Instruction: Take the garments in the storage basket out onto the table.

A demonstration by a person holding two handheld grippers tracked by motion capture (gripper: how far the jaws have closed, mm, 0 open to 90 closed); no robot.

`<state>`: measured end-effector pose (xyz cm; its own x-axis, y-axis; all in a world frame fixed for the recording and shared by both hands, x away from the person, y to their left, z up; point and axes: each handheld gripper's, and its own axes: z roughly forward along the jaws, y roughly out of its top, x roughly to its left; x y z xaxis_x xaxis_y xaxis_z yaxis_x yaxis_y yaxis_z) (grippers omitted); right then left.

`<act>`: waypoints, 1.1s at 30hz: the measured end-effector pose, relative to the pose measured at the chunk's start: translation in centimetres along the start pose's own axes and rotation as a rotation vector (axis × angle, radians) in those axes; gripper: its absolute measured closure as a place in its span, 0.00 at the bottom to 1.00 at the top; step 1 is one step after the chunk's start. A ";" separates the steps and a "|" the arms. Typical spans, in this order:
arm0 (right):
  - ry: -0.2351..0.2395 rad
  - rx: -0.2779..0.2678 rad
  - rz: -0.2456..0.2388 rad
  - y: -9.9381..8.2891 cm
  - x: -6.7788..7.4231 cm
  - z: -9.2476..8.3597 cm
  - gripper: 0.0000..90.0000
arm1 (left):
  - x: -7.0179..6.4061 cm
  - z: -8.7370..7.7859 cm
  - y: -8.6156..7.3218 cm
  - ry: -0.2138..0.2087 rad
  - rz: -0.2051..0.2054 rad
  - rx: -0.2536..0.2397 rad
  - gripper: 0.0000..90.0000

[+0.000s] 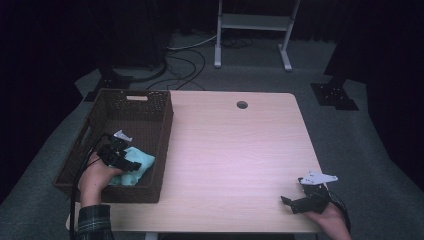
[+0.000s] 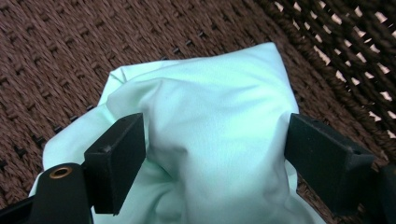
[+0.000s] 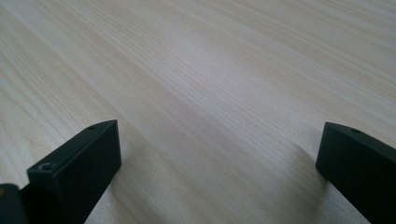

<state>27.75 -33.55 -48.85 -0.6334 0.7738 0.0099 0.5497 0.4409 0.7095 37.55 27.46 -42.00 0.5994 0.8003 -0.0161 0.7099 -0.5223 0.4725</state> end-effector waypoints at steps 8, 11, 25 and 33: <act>0.000 0.000 0.000 0.0 0.0 0.0 0.00 | -0.1 0.6 0.2 -0.009 0.009 0.039 0.21; 0.000 0.000 0.000 0.0 0.0 0.0 0.00 | -0.1 0.8 0.2 -0.008 0.004 0.053 0.21; 0.000 0.000 0.000 0.0 0.0 0.0 0.00 | -0.2 1.7 0.3 -0.018 -0.015 0.125 0.20; -0.001 0.000 0.001 0.0 0.0 0.0 0.00 | -0.4 2.4 0.2 -0.022 0.004 0.163 0.16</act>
<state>27.74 -33.55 -48.86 -0.6327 0.7743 0.0100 0.5501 0.4403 0.7096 38.33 26.32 -43.99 0.6089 0.7925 -0.0345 0.7572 -0.5677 0.3230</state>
